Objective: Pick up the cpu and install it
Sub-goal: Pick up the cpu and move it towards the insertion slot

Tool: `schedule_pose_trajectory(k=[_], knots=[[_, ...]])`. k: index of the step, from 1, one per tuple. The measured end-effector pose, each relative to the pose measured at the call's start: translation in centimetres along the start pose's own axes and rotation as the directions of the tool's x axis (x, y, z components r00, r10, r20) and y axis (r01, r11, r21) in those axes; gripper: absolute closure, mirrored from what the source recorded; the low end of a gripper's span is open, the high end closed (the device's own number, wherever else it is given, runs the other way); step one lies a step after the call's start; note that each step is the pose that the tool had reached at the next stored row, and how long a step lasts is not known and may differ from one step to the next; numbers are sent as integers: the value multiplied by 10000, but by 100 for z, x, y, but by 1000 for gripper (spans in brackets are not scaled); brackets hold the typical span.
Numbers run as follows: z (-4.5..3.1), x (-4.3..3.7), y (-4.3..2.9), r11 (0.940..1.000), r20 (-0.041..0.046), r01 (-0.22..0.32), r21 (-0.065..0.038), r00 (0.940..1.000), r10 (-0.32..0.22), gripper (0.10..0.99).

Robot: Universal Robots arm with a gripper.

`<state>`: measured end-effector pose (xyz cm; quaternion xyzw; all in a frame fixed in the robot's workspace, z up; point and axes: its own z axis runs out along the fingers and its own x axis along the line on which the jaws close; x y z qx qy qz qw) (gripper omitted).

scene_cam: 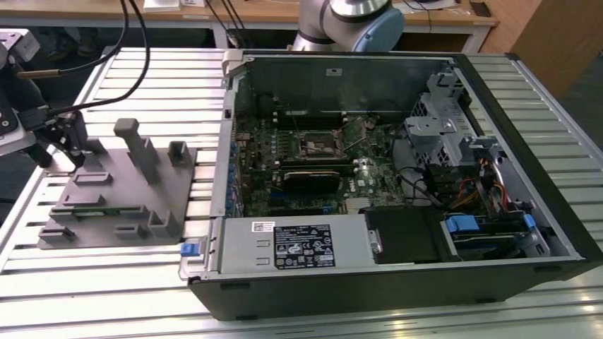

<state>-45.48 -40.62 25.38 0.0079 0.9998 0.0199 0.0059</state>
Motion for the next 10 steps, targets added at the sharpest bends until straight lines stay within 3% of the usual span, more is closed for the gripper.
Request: schedule_pose_trajectory(k=[10], knots=[[-78, -1, 3, 10000, 0, 0, -1, 10000, 0, 553]])
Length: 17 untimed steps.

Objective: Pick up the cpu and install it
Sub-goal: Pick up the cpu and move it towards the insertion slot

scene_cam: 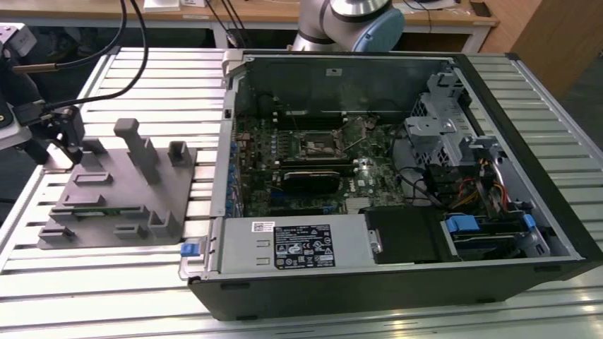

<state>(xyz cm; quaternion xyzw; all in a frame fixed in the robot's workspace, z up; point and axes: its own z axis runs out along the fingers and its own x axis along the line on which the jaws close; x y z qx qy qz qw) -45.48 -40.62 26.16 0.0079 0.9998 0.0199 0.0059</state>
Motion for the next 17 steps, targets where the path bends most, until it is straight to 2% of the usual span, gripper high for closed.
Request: schedule_pose_trajectory(k=[17], knots=[[-69, -1, 2, 10000, -1, 0, 0, 10000, 0, 553]])
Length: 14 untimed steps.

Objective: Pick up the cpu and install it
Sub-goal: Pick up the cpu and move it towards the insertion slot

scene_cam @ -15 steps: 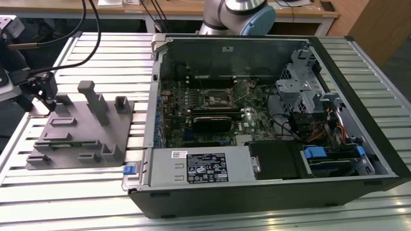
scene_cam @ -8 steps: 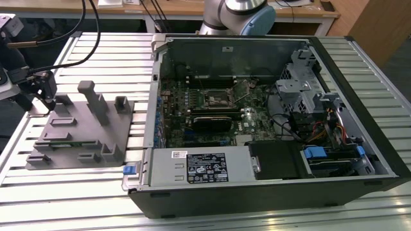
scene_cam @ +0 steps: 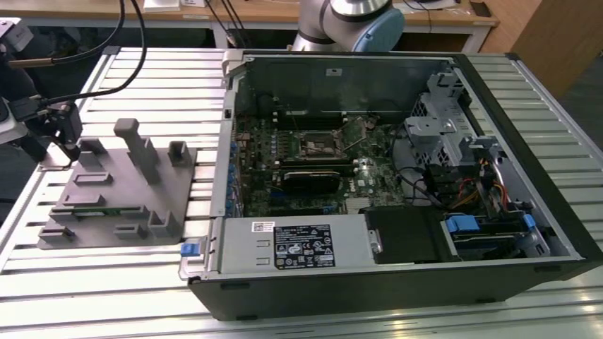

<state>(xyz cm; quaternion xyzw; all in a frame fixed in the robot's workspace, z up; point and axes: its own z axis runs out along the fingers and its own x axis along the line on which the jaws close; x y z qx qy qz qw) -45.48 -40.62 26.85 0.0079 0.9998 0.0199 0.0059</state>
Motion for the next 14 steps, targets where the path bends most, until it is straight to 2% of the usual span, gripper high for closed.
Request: schedule_pose_trajectory(k=[14], knots=[[-54, -1, 3, 10000, 1, 0, -1, 10000, 0, 553]])
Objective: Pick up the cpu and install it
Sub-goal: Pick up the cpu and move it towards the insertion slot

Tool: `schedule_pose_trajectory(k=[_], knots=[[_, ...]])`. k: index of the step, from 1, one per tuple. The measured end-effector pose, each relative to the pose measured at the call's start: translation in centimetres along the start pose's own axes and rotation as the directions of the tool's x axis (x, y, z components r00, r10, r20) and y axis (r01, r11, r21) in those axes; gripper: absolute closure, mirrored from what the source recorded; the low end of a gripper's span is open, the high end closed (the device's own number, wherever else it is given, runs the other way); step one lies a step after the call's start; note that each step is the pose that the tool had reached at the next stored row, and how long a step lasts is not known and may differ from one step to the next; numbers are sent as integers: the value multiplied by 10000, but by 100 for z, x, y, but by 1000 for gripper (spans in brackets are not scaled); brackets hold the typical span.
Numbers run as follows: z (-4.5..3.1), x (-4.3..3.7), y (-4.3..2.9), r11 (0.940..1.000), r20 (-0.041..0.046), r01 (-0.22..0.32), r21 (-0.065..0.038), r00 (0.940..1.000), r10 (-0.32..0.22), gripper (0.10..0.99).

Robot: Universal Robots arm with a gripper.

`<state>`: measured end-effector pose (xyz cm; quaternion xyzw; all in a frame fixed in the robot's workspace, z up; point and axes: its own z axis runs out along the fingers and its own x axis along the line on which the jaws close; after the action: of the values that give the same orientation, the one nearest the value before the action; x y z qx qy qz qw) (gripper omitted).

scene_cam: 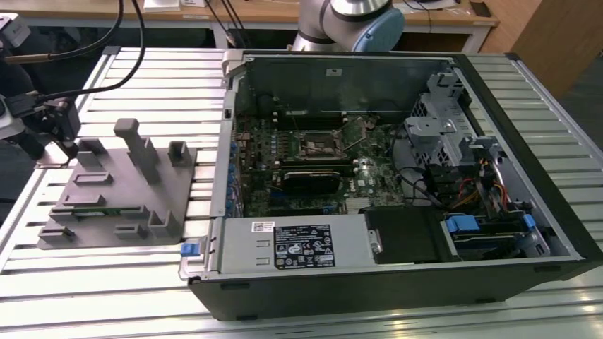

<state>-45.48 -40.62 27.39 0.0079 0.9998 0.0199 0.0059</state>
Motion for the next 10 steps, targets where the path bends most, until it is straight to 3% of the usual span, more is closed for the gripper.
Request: schedule_pose_trajectory(k=[10], knots=[[-40, 0, 3, 10000, -3, 0, 2, 10000, 0, 553]])
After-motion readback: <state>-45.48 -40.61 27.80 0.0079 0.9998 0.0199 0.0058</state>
